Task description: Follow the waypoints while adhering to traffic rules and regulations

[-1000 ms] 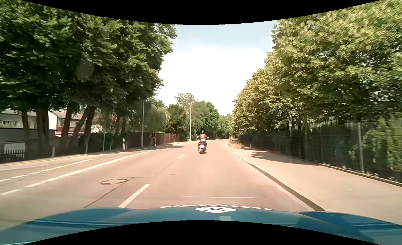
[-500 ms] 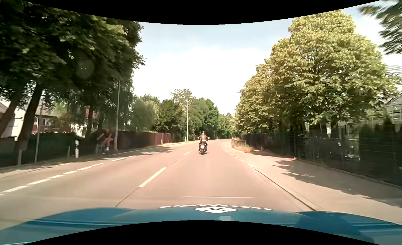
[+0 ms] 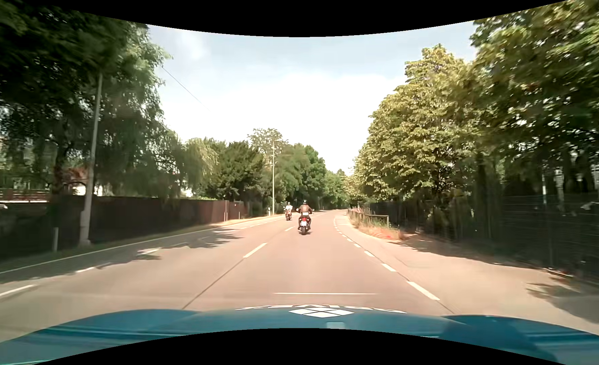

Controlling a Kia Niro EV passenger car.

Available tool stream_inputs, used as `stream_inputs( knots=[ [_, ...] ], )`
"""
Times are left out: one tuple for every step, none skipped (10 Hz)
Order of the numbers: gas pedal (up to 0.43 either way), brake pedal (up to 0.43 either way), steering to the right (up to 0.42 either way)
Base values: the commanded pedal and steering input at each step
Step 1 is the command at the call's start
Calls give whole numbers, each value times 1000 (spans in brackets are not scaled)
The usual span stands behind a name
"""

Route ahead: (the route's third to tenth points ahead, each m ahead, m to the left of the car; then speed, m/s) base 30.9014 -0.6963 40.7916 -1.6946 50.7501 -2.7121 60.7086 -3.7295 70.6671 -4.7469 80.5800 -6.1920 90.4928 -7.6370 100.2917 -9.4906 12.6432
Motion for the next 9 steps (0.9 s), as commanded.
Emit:
stream_inputs(
  knots=[
    [39, 0, 4],
    [39, 0, 6],
    [39, 0, 10],
    [39, 0, 10],
    [39, 0, 10],
    [39, 0, 10],
    [39, 0, 10],
    [39, 0, 10],
    [39, 0, 11]
  ],
)
